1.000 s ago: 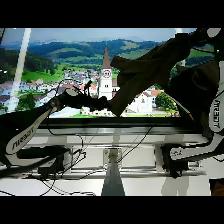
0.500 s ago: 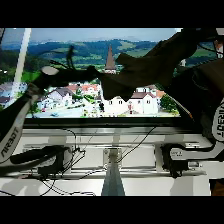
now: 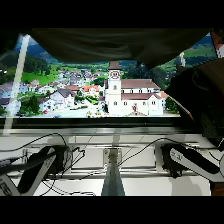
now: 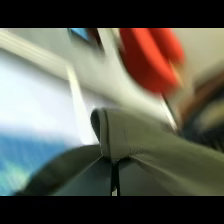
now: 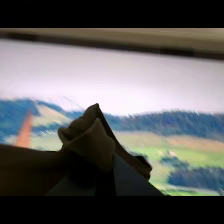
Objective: Fold the clothes and pants, and hang the long-sleeved shirts on hangers.
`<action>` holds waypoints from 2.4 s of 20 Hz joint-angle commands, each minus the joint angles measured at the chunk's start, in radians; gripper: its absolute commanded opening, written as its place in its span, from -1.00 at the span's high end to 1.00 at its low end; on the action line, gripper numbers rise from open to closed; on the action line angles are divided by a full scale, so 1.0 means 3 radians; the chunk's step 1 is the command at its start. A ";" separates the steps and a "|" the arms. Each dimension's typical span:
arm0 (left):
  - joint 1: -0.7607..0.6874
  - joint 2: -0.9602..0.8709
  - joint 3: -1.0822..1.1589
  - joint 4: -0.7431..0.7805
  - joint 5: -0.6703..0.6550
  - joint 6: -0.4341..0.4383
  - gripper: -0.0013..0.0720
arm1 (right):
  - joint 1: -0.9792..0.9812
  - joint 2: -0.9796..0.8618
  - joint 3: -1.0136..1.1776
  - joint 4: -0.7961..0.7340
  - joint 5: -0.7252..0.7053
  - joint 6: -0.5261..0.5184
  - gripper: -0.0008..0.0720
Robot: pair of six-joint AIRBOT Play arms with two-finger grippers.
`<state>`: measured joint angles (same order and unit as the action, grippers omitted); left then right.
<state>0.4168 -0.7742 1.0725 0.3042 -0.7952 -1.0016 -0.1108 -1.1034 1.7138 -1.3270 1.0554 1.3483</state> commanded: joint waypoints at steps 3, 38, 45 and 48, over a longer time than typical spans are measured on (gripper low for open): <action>0.0638 0.1040 0.0010 0.0005 0.0940 0.0170 0.92 | -0.0003 0.0909 0.0001 0.0816 0.0039 -0.0025 0.92; -0.1424 -0.1943 0.0003 0.3298 0.1450 -0.1464 -0.96 | -0.0078 -0.1263 -0.1277 0.0394 -0.0824 0.0153 -0.53; -0.0674 -0.1785 -0.0004 0.3432 -0.0290 -0.1411 -0.31 | -0.0641 -0.1565 -0.1270 0.0539 0.1024 -0.0183 -0.46; -0.0412 -0.1784 -0.0031 0.3433 -0.0740 -0.1357 -0.31 | -0.0512 -0.1751 -0.1270 0.0603 0.0985 -0.0188 -0.46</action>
<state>0.2180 -1.3128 1.0691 1.3281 -0.8356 -1.4277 -0.2722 -1.5822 1.3319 -1.1629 1.2568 1.3148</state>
